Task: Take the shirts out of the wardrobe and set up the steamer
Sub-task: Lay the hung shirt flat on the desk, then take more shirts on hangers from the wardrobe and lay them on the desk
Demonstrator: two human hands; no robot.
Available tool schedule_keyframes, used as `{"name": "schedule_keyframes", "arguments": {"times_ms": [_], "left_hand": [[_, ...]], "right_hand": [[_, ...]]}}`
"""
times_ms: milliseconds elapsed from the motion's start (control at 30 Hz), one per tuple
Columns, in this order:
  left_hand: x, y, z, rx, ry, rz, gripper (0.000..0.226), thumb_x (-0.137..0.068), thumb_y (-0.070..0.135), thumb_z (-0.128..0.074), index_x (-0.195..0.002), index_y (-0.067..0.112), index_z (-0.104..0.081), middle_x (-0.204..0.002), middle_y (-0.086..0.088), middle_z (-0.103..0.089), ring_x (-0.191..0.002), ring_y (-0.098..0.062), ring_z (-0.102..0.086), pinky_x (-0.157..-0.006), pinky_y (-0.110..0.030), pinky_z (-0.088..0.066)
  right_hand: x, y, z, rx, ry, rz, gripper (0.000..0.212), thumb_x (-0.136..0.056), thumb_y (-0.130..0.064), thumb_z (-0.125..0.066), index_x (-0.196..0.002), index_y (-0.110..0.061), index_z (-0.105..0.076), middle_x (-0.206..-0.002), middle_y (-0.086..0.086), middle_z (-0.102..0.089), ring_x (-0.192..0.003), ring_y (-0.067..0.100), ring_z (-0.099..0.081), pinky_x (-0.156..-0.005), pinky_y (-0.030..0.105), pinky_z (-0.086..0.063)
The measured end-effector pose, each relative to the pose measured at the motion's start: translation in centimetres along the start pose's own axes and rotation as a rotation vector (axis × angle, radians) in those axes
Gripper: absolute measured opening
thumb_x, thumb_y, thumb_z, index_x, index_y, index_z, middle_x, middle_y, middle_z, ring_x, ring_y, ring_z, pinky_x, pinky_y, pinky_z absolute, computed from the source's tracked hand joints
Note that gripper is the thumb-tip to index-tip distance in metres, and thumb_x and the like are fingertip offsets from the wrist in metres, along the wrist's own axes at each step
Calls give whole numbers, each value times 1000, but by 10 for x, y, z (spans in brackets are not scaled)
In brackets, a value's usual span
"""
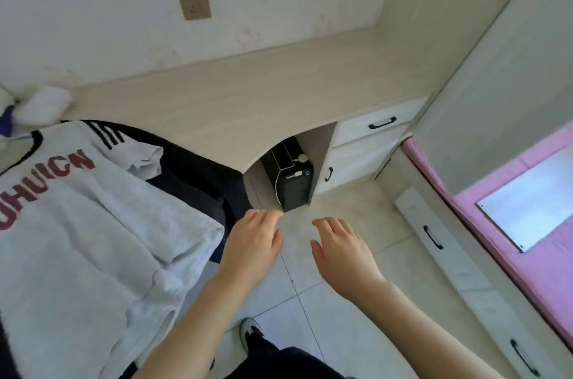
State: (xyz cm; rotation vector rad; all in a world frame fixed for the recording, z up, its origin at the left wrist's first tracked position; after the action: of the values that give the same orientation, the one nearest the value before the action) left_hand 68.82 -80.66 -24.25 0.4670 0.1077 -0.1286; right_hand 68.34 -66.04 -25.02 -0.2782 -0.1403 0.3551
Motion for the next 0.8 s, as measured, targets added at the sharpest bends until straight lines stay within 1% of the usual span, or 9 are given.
{"name": "schedule_keyframes", "arguments": {"times_ms": [100, 233, 333, 400, 467, 567, 667, 733, 800], "left_hand": [[3, 64, -35, 8, -59, -115, 27, -91, 19, -60, -117, 13, -62, -105, 3, -68, -103, -18, -59, -81, -31, -52], [17, 148, -85, 56, -156, -209, 31, -96, 24, -51, -125, 15, -57, -114, 3, -64, -110, -17, -54, -89, -32, -48], [32, 207, -121, 66, -215, -281, 32, -96, 25, -48, -126, 17, -56, -115, 3, -63, -111, -17, -53, -90, -31, -47], [43, 244, -143, 64, -259, -325, 32, -97, 27, -46, -126, 18, -56, -116, 5, -63, -112, -15, -53, -91, -30, -46], [54, 279, -164, 65, -308, -368, 32, -97, 28, -45, -126, 19, -55, -118, 5, -62, -113, -14, -52, -92, -28, -45], [64, 325, -189, 62, -373, -424, 30, -96, 28, -46, -123, 19, -56, -116, 6, -62, -113, -14, -52, -87, -29, -47], [64, 364, -208, 21, -404, -506, 26, -93, 25, -52, -116, 18, -61, -107, 4, -65, -106, -17, -57, -78, -31, -50], [57, 385, -220, 2, -419, -542, 25, -92, 24, -53, -114, 17, -62, -104, 3, -66, -104, -18, -58, -77, -32, -50], [46, 401, -234, 6, -459, -541, 27, -94, 24, -49, -118, 18, -59, -108, 5, -65, -108, -17, -55, -79, -32, -48]], "right_hand": [[49, 53, 14, -33, 42, -103, 38, -96, -28, -49, -131, -14, -51, -128, 1, -56, -119, 23, -51, -96, 31, -44], [116, 120, 27, -82, 104, -236, 35, -91, -23, -57, -124, -11, -57, -119, 4, -61, -111, 28, -57, -90, 37, -50], [166, 166, 33, -100, 137, -326, 35, -89, -22, -60, -122, -9, -59, -114, 6, -63, -106, 30, -59, -86, 38, -51], [198, 195, 37, -114, 138, -383, 36, -91, -23, -58, -124, -9, -57, -115, 7, -63, -109, 30, -58, -88, 38, -50], [226, 222, 39, -122, 120, -439, 37, -94, -25, -52, -128, -11, -53, -121, 6, -60, -116, 29, -53, -94, 37, -47], [264, 259, 45, -131, 127, -529, 37, -95, -26, -49, -129, -11, -52, -121, 7, -59, -117, 29, -51, -95, 37, -46], [293, 293, 48, -137, 140, -615, 38, -95, -26, -49, -130, -12, -52, -122, 7, -59, -117, 29, -51, -95, 37, -45], [306, 314, 49, -141, 144, -661, 38, -96, -26, -48, -131, -12, -51, -123, 6, -59, -118, 28, -51, -96, 36, -45], [313, 335, 50, -153, 159, -703, 37, -96, -27, -48, -129, -12, -52, -123, 6, -60, -117, 28, -52, -97, 36, -45]]}}
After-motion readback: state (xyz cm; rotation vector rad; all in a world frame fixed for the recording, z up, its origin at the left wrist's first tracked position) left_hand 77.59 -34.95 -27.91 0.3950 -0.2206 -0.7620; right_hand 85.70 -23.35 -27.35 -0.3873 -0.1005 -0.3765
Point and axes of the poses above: each hand's wrist, its own x-axis away from the middle knuckle, its own z-axis out of the back of the hand, y = z × x, the point moved 8 cm from there along -x, towards the middle knuckle
